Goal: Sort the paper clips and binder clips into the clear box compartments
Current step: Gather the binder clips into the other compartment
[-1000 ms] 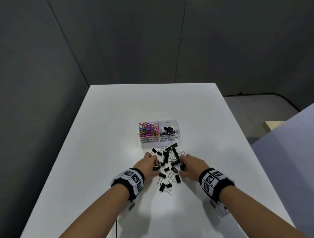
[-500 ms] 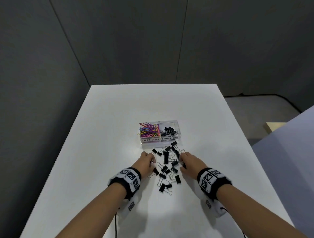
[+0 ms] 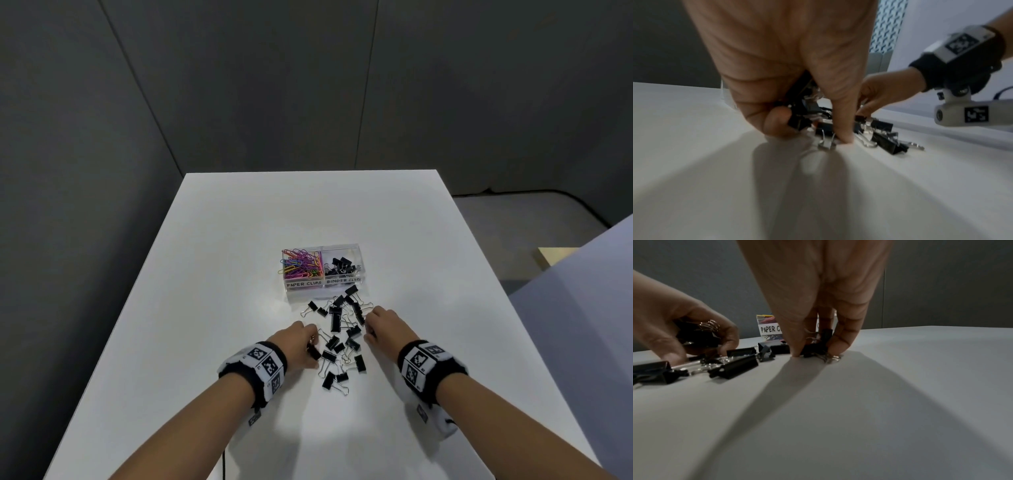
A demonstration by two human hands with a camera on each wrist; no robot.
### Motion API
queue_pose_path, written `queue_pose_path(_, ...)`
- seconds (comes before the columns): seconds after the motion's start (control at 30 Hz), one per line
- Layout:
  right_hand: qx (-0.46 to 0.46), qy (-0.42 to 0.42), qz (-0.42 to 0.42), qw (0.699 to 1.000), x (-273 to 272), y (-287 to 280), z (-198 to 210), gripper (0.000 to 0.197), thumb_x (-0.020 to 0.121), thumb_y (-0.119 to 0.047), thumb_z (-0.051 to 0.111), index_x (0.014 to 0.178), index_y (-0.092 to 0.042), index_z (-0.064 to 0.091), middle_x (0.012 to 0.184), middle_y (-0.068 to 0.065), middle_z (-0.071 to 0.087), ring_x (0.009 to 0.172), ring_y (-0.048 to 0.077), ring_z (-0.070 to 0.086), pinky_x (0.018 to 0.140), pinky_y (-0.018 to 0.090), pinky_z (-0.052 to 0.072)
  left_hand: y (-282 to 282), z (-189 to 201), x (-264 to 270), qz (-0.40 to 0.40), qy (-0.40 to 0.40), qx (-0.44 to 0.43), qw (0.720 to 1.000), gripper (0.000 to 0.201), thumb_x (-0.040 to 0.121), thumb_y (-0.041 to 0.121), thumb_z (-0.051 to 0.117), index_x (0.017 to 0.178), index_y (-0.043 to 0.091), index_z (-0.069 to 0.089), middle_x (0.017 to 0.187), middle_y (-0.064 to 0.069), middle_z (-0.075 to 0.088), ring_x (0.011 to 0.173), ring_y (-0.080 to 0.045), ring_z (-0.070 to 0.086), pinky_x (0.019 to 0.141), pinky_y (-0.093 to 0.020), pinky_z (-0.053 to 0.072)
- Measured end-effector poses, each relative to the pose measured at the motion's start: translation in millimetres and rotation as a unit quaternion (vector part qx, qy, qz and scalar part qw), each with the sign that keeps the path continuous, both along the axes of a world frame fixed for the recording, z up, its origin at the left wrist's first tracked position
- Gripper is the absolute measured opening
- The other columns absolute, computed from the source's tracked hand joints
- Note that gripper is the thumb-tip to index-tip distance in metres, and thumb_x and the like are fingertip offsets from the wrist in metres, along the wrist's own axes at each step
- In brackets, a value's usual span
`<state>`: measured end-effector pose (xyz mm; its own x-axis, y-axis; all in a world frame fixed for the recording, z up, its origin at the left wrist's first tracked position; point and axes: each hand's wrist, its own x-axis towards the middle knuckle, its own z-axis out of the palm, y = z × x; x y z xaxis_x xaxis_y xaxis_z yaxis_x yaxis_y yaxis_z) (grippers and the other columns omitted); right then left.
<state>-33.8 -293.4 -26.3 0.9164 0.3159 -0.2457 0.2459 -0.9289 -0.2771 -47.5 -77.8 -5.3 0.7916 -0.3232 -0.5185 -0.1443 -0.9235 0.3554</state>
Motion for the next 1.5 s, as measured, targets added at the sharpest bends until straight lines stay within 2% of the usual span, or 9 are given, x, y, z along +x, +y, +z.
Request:
queue_pose_path(0.27,0.088,-0.052,-0.026,0.994,28.0,0.6,38.5,0.018,0.092,-0.024,0.054,0.095,-0.007,0.06,0.102,0.003,0.056,0.085,0.011,0.048,0.085,0.021,0.047,-0.7,4.9,4.7,-0.028,-0.032,0.021,0.999,0.031,0.09,0.028,0.053,0.113,0.008,0.053,0.117,-0.012,0.054,0.103,-0.029,0.058,0.087,-0.033,0.047)
queue_pose_path(0.4,0.155,-0.107,-0.05,0.981,60.9,9.8,70.0,0.016,0.092,-0.025,0.055,0.095,-0.01,0.061,0.099,-0.004,0.048,0.089,0.01,0.048,0.085,0.022,0.043,2.3,18.5,22.0,-0.017,-0.043,-0.032,0.998,0.034,0.091,0.029,0.056,0.119,0.01,0.053,0.121,-0.008,0.051,0.105,-0.023,0.056,0.084,-0.023,0.043)
queue_pose_path(0.53,0.199,-0.112,-0.048,0.972,87.7,27.7,84.4,0.016,0.093,-0.021,0.055,0.096,-0.007,0.061,0.107,0.005,0.054,0.091,0.014,0.049,0.085,0.027,0.043,2.5,40.6,48.6,-0.011,-0.077,-0.085,0.993,0.031,0.088,0.012,0.058,0.119,0.012,0.056,0.123,-0.007,0.051,0.109,-0.021,0.054,0.093,-0.023,0.043)
queue_pose_path(0.67,0.165,-0.072,-0.045,0.983,98.3,38.7,79.6,0.023,0.096,-0.025,0.049,0.11,-0.009,0.059,0.12,0.004,0.056,0.106,0.021,0.055,0.09,0.032,0.044,0.4,61.5,76.0,-0.015,-0.106,-0.108,0.988,0.026,0.087,0.025,0.063,0.11,0.016,0.059,0.114,-0.005,0.053,0.105,-0.021,0.054,0.094,-0.032,0.046)
queue_pose_path(0.77,0.137,-0.081,-0.069,0.985,95.5,29.0,72.7,0.029,0.099,-0.028,0.041,0.122,-0.015,0.054,0.129,-0.001,0.056,0.116,0.02,0.051,0.093,0.032,0.042,-9.3,77.2,94.0,-0.012,-0.133,-0.124,0.983,0.025,0.089,0.014,0.057,0.114,0.015,0.058,0.118,-0.005,0.053,0.1,-0.019,0.054,0.093,-0.028,0.046)
queue_pose_path(1.0,0.093,-0.054,-0.061,0.992,53.5,-10.7,39.9,0.023,0.098,-0.021,0.041,0.111,-0.016,0.059,0.11,-0.001,0.062,0.101,0.015,0.056,0.085,0.025,0.046,-47.5,84.3,132.4,-0.086,-0.127,-0.07,0.986,0.032,0.089,0.004,0.051,0.119,0.014,0.056,0.126,-0.005,0.052,0.111,-0.024,0.055,0.092,-0.031,0.047)
queue_pose_path(1.2,0.075,-0.002,0.033,0.997,30.3,-17.3,13.9,0.041,0.092,-0.025,0.052,0.132,-0.02,0.048,0.138,-0.002,0.048,0.124,0.018,0.045,0.103,0.026,0.034,-57.5,76.0,138.8,-0.134,-0.134,0.001,0.982,0.042,0.088,0.018,0.057,0.129,0.021,0.05,0.141,0.003,0.041,0.115,-0.021,0.053,0.085,-0.031,0.046)
queue_pose_path(1.43,-0.024,0.049,0.097,0.994,34.0,-6.2,22.7,0.079,0.085,-0.035,0.061,0.149,-0.022,0.016,0.158,-0.005,0.013,0.142,0.019,0.021,0.115,0.032,0.022,-43.3,67.6,94.1,-0.181,-0.187,0.007,0.966,0.028,0.093,0.032,0.046,0.115,0.019,0.058,0.118,-0.001,0.058,0.108,-0.021,0.057,0.083,-0.034,0.047)
queue_pose_path(1.5,-0.042,0.06,0.11,0.991,34.7,-1.9,24.8,0.081,0.086,-0.031,0.06,0.15,-0.023,0.011,0.159,-0.005,0.01,0.143,0.02,0.019,0.115,0.032,0.021,-36.9,50.1,77.1,-0.195,-0.165,0.033,0.966,0.036,0.094,0.036,0.046,0.125,0.019,0.053,0.125,-0.003,0.055,0.115,-0.022,0.053,0.087,-0.036,0.047)
